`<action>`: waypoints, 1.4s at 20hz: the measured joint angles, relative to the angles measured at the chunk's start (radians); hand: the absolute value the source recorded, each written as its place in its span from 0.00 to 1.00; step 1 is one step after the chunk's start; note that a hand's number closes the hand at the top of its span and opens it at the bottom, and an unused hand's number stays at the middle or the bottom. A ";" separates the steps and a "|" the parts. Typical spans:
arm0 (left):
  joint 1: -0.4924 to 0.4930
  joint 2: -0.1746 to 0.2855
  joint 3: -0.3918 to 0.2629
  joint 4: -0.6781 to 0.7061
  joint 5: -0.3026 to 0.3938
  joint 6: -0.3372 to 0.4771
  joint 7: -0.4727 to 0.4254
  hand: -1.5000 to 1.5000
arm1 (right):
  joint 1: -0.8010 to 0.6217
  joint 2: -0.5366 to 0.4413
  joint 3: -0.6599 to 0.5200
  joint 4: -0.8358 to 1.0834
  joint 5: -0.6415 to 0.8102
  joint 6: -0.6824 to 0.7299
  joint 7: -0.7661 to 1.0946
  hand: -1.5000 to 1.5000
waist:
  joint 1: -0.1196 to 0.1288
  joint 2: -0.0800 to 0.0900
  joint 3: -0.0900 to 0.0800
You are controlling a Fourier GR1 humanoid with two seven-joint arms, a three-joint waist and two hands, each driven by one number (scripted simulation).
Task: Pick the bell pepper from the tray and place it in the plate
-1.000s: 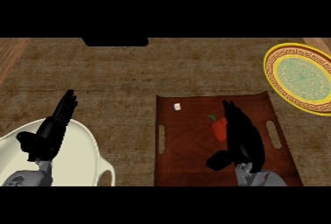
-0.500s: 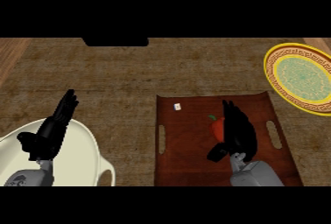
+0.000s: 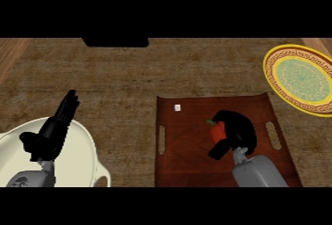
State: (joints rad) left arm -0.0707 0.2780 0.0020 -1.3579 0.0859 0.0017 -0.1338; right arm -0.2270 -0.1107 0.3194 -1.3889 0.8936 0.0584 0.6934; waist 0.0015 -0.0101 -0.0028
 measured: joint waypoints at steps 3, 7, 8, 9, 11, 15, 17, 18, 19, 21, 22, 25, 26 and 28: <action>-0.005 -0.007 0.007 0.004 -0.009 -0.003 0.007 0.50 | -0.023 0.012 -0.008 0.040 0.008 -0.006 -0.039 1.00 | -0.001 -0.004 -0.004; -0.007 -0.022 0.013 0.016 -0.025 -0.001 -0.015 0.50 | -0.029 0.008 -0.016 0.051 0.031 -0.035 -0.094 1.00 | -0.001 -0.006 -0.002; -0.001 -0.017 0.018 0.010 -0.023 -0.007 -0.017 0.50 | -0.026 0.007 -0.003 0.041 0.054 -0.048 -0.095 1.00 | -0.001 -0.006 -0.001; -0.002 -0.016 0.020 0.010 -0.021 -0.012 -0.015 0.50 | -0.029 0.007 0.012 0.032 0.082 -0.059 -0.089 1.00 | -0.001 -0.004 -0.001; 0.003 -0.010 0.026 0.006 -0.016 -0.019 -0.010 0.50 | 0.018 -0.086 -0.036 0.006 0.059 -0.087 -0.175 1.00 | -0.008 -0.002 0.002; 0.035 -0.007 0.044 -0.007 -0.010 -0.005 -0.014 0.50 | 0.083 -0.311 -0.225 0.019 -0.053 -0.092 -0.345 1.00 | -0.052 0.001 0.010; 0.051 -0.005 0.052 -0.013 -0.005 -0.002 -0.018 0.50 | 0.104 -0.407 -0.319 0.045 -0.113 -0.092 -0.433 1.00 | -0.067 0.002 0.013; 0.057 -0.003 0.057 -0.014 -0.002 -0.002 -0.019 0.50 | 0.113 -0.451 -0.366 0.058 -0.151 -0.089 -0.484 1.00 | -0.073 0.002 0.015; 0.062 -0.002 0.060 -0.016 -0.001 -0.001 -0.020 0.50 | 0.123 -0.491 -0.411 0.074 -0.189 -0.085 -0.538 1.00 | -0.078 0.002 0.015; 0.061 -0.001 0.063 -0.020 0.004 0.000 -0.014 0.50 | 0.135 -0.570 -0.497 0.121 -0.263 -0.064 -0.649 1.00 | -0.079 0.004 0.016; 0.061 -0.001 0.064 -0.020 0.004 -0.001 -0.016 0.50 | 0.143 -0.609 -0.539 0.148 -0.298 -0.053 -0.709 1.00 | -0.078 0.005 0.016; 0.050 -0.002 0.055 -0.023 0.001 -0.007 -0.012 0.50 | 0.157 -0.718 -0.660 0.256 -0.391 -0.019 -0.891 1.00 | -0.061 0.008 0.014; 0.050 -0.003 0.053 -0.025 -0.001 -0.008 -0.016 0.50 | 0.159 -0.754 -0.699 0.293 -0.419 -0.005 -0.950 1.00 | -0.055 0.008 0.014; 0.047 -0.006 0.047 -0.033 -0.002 -0.012 -0.015 0.50 | 0.161 -0.810 -0.768 0.380 -0.462 0.006 -1.067 1.00 | -0.040 0.009 0.013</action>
State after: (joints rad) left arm -0.0234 0.2720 0.0487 -1.3906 0.0840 -0.0103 -0.1487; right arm -0.0659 -0.9211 -0.4483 -1.0088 0.4321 0.0642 -0.3733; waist -0.0382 -0.0013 0.0104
